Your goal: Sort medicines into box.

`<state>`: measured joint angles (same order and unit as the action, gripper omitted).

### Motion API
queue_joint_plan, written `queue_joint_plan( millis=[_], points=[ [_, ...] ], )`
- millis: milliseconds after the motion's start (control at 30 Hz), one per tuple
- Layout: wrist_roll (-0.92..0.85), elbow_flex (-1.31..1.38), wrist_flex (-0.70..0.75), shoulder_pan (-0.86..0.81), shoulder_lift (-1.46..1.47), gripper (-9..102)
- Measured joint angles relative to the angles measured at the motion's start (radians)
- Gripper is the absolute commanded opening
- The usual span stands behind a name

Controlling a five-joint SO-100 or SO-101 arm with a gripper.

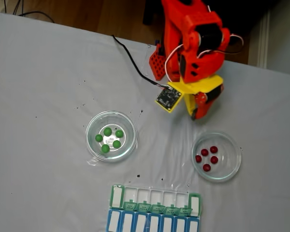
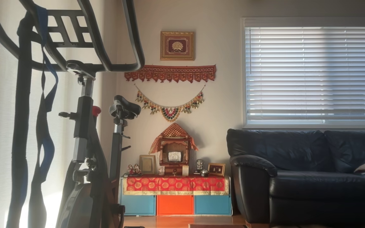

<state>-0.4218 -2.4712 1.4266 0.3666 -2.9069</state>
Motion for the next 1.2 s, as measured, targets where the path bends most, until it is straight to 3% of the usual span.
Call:
queue_joint_plan(
  millis=[433,1200],
  points=[
    [-0.005,0.546,0.074,0.061,0.623,4],
    [0.009,0.638,0.084,0.21,0.706,1]
  ],
)
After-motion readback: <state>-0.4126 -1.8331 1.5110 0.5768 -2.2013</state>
